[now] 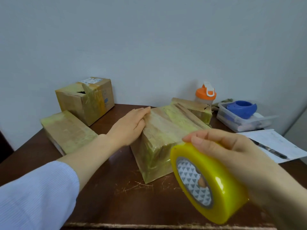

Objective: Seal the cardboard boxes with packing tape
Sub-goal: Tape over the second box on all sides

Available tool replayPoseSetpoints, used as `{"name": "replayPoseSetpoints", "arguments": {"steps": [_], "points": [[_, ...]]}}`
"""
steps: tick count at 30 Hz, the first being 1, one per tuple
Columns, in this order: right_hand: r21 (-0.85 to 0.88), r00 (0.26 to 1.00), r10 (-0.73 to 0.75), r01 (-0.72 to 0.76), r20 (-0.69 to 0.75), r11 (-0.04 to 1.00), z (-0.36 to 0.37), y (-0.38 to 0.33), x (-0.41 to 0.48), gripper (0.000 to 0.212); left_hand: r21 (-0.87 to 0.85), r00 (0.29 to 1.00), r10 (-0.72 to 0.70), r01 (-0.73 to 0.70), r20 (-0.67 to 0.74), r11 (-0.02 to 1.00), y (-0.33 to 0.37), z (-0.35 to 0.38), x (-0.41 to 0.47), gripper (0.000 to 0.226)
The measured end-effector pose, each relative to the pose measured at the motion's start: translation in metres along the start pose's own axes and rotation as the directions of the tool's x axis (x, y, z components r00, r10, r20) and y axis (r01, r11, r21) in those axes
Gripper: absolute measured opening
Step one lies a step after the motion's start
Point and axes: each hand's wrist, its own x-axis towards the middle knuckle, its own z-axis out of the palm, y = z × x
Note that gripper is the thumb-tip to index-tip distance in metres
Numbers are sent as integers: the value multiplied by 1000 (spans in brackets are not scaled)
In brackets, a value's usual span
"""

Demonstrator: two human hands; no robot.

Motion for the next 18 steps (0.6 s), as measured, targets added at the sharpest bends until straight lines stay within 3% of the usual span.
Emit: {"name": "replayPoseSetpoints", "arguments": {"steps": [5, 12, 15, 16, 18], "points": [[11, 996, 88, -88, 3, 996, 1, 29, -4, 33, -16, 1000, -9, 9, 4, 1000, -2, -1, 0, 48], [9, 980, 194, -194, -36, 981, 6, 62, -1, 10, -37, 997, -39, 42, 69, 998, 3, -7, -1, 61], [20, 972, 234, -233, -11, 972, 5, 66, 7, 9, 16, 992, -87, 86, 93, 996, 11, -13, 3, 50], [20, 969, 247, -247, 1, 969, 4, 66, 9, 9, 52, 987, -117, 112, 110, 992, 18, -16, 6, 53], [18, 960, 277, -278, 37, 960, 4, 65, 14, 10, 171, 965, -197, 168, 173, 971, 38, -19, 17, 80]]}}
